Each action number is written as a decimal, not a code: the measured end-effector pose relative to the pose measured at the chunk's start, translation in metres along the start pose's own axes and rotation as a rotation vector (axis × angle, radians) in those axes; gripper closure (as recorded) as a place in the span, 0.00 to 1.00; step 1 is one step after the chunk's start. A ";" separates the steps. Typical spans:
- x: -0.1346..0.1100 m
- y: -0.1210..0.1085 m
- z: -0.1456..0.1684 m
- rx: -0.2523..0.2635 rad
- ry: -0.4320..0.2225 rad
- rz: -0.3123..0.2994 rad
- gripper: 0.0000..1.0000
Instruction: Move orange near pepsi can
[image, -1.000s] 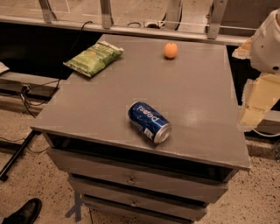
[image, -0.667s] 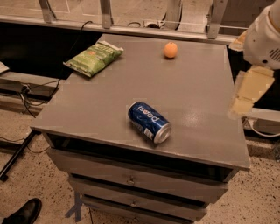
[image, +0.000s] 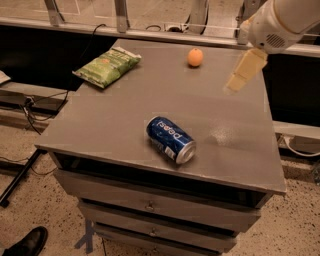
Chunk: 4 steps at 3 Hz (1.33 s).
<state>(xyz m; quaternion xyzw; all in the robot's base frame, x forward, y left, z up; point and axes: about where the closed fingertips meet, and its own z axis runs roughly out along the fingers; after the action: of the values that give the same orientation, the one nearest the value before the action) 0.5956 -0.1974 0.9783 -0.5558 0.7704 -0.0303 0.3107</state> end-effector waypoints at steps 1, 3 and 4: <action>-0.020 -0.042 0.040 0.051 -0.105 0.083 0.00; -0.027 -0.108 0.119 0.126 -0.216 0.337 0.00; -0.024 -0.127 0.152 0.136 -0.247 0.446 0.00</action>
Offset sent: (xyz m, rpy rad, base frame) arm 0.1795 0.0244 -0.0354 0.3525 -0.1382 -0.2598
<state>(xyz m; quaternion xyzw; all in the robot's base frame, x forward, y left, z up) 0.7841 -0.1790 0.9165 -0.3496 0.8262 0.0551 0.4382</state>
